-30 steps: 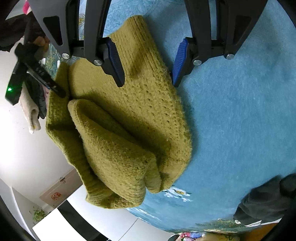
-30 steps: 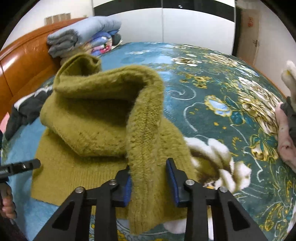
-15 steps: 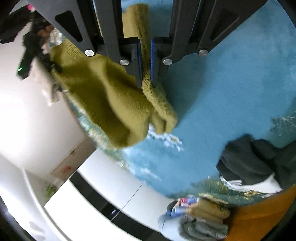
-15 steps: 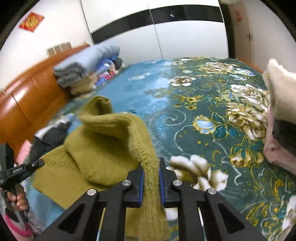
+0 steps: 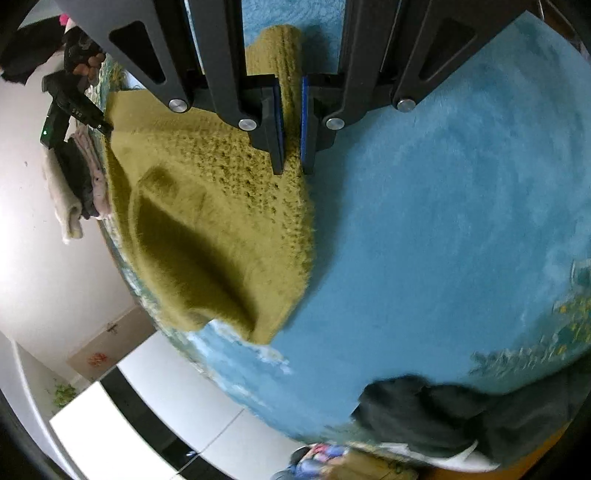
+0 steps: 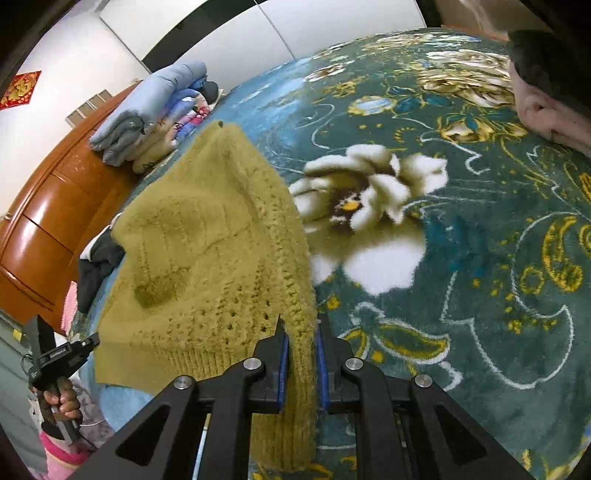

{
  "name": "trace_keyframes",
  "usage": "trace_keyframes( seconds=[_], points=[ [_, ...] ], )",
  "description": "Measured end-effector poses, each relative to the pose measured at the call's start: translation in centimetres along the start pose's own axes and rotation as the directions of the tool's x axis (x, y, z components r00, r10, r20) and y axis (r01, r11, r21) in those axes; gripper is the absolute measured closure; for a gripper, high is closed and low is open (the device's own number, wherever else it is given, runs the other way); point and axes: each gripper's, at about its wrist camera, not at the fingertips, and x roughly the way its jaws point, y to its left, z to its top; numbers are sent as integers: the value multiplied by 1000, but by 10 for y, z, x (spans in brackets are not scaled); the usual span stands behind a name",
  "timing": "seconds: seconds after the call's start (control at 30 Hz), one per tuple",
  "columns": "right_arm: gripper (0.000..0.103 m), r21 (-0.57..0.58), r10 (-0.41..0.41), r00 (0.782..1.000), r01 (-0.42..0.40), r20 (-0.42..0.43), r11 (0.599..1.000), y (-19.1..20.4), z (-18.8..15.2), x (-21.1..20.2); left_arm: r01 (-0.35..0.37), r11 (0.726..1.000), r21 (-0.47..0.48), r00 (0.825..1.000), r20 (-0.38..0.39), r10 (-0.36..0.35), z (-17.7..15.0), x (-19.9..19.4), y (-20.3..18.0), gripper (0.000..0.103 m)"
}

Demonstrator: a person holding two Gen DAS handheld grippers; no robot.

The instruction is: Fold clothes

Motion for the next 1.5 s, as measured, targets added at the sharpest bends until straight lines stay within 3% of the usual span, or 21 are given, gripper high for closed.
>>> trace_keyframes(
  seconds=[0.2, 0.23, 0.3, 0.33, 0.37, 0.5, 0.6, 0.73, 0.87, 1.03, 1.23, 1.33, 1.4, 1.47, 1.5],
  points=[
    [84, -63, 11, 997, -6, 74, 998, 11, 9, -26, 43, 999, 33, 998, 53, -45, 21, -21, 15, 93],
    [81, -78, 4, 996, 3, 90, 997, 14, 12, -31, 40, 998, 38, 997, 69, -43, 24, -27, 18, 92],
    [65, -97, 12, 993, 0, 121, 995, 18, 23, -39, 24, 998, 56, 995, 93, -30, 34, -33, 18, 84],
    [51, -98, 26, 991, -13, 131, 995, 20, 31, -40, 11, 998, 65, 995, 97, -17, 40, -30, 17, 80],
    [43, -101, 40, 990, -27, 135, 995, 22, 39, -39, 2, 997, 77, 995, 96, -9, 50, -24, 13, 79],
    [37, -166, 110, 989, -92, 103, 982, 51, 83, -12, -1, 994, 111, 998, 59, -6, 87, 6, -1, 77],
    [37, -206, 79, 996, -67, 51, 976, 71, 110, 21, -8, 992, 125, 1000, -1, 8, 111, 39, -8, 77],
    [41, -210, 13, 1000, -18, -27, 977, 78, 144, 71, -25, 989, 148, 997, -74, 36, 138, 73, -9, 77],
    [65, -217, 9, 996, -28, -86, 976, 78, 163, 106, -43, 985, 166, 991, -121, 63, 158, 95, -8, 77],
    [73, -235, 17, 988, -53, -154, 971, 84, 175, 137, 20, 986, 163, 985, -172, 8, 177, 116, -14, 63],
    [86, -209, 25, 981, -66, -194, 976, 88, 174, 154, 51, 980, 191, 976, -217, -8, 177, 142, -37, 63],
    [90, -190, 16, 984, -51, -180, 980, 90, 174, 150, 15, 986, 168, 979, -204, 20, 182, 144, -40, 93],
    [91, -182, 14, 989, -41, -150, 982, 91, 177, 140, -5, 989, 149, 987, -159, 29, 187, 134, -40, 94],
    [92, -180, 14, 994, -33, -107, 983, 91, 181, 126, 3, 984, 176, 1000, -25, 1, 189, 102, -48, 94],
    [92, -175, 24, 997, -36, -67, 984, 90, 184, 111, 36, 979, 202, 997, 61, -49, 190, 77, -53, 94]
  ],
)
